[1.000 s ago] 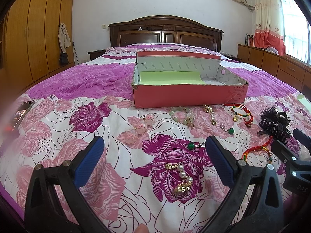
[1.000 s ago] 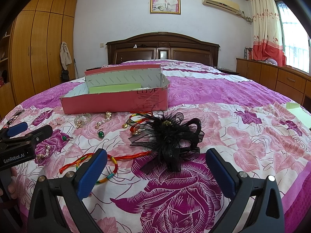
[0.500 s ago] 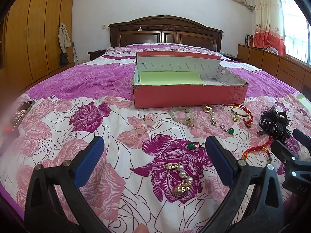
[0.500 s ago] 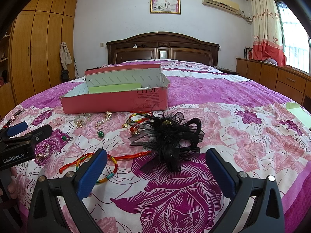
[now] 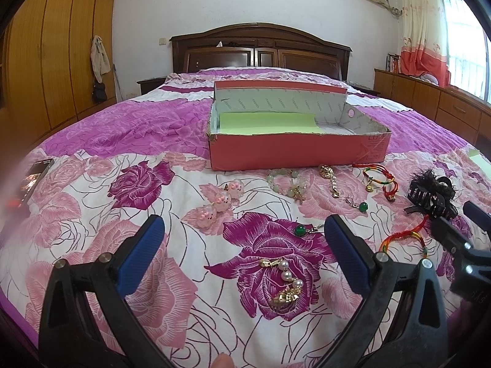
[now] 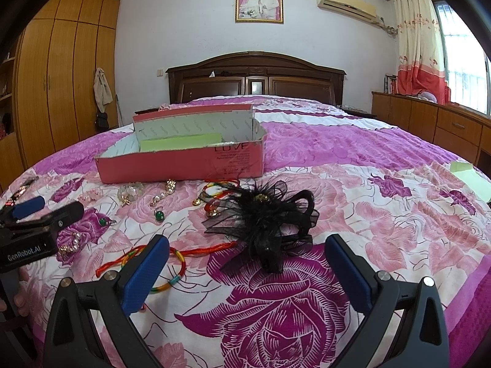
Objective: Organize jewelry
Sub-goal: 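Grasp the black feathered hair clip with the right tool while the left tool grasps the gold pearl earring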
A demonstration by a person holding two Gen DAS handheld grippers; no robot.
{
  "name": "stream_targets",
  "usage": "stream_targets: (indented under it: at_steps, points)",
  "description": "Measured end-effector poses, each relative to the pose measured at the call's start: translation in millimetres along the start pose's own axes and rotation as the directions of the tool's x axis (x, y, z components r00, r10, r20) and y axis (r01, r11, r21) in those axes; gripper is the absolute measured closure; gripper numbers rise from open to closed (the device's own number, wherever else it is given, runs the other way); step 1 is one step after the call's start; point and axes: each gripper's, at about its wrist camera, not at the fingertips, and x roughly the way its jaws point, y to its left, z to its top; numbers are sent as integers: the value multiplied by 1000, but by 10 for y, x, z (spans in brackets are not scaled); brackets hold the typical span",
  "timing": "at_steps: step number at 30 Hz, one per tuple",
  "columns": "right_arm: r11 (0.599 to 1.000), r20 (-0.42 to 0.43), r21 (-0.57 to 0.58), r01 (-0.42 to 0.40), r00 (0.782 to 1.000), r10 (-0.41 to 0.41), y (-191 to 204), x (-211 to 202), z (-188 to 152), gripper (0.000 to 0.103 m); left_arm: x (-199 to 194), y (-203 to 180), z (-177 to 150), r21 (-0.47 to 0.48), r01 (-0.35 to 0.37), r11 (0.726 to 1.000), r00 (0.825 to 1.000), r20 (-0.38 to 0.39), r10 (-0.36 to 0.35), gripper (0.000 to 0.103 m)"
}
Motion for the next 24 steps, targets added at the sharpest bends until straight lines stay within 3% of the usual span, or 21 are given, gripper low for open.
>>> stream_targets:
  at_steps: [4, 11, 18, 24]
  points:
    - [999, -11, 44, -11, 1000, 11, -114, -37, 99, 0, 8, -3, 50, 2, 11, 1000, 1000, -11, -11, 6]
    - [992, -117, 122, 10, 993, 4, -276, 158, 227, 0, 93, -74, 92, 23, 41, 999, 998, -56, -40, 6]
    - [992, -178, 118, 35, 984, -13, -367, 428, 360, 0, 203, -77, 75, 13, 75, 997, 989, -128, -72, 7]
    - [991, -235, 132, 27, 972, 5, -417, 611, 300, 0, 289, 0, 18, -12, 70, 997, 977, -199, -71, 20]
